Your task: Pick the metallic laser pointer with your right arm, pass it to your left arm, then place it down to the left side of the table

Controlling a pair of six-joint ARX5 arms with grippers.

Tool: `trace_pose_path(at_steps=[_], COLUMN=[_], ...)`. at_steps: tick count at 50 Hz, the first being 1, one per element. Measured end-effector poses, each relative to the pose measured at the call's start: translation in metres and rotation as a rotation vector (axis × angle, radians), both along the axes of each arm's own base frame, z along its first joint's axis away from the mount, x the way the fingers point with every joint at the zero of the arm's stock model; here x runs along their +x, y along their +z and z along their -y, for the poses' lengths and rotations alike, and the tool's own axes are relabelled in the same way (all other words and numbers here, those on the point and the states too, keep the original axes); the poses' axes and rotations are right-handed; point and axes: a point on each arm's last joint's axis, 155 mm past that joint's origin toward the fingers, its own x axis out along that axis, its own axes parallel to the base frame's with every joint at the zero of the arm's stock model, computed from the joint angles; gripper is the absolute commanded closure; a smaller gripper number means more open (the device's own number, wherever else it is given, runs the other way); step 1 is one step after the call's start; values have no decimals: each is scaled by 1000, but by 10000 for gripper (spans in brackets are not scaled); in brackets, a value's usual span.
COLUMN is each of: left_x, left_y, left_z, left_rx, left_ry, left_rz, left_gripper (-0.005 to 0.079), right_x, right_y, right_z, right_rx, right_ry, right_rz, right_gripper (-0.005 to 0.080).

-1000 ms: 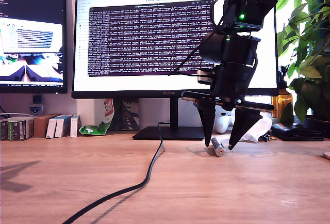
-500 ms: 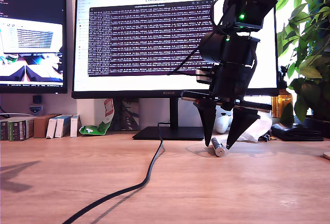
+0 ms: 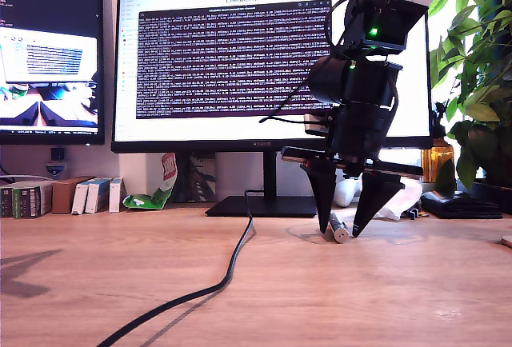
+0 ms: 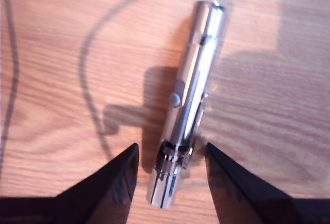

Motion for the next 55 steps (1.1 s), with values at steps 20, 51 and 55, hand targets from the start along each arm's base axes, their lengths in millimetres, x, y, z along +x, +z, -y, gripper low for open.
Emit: trace_pose_path(at_steps=[20,51,55], left_x=[0,-12,-12], left_y=[0,-2,-10], left_z=[0,27,32], left_rx=[0,-159,-211], left_ry=[0,-151,-176], left_rz=[0,-92,-152], left_gripper=[765,613,613], right_x=[-3,-41,-43], right_y=[-1,31,62], right_z=[-7,-71,-81], right_rx=[12,204,250], right_ry=[91,322,347], right_rz=[4,-14,45], right_gripper=[765,765,765])
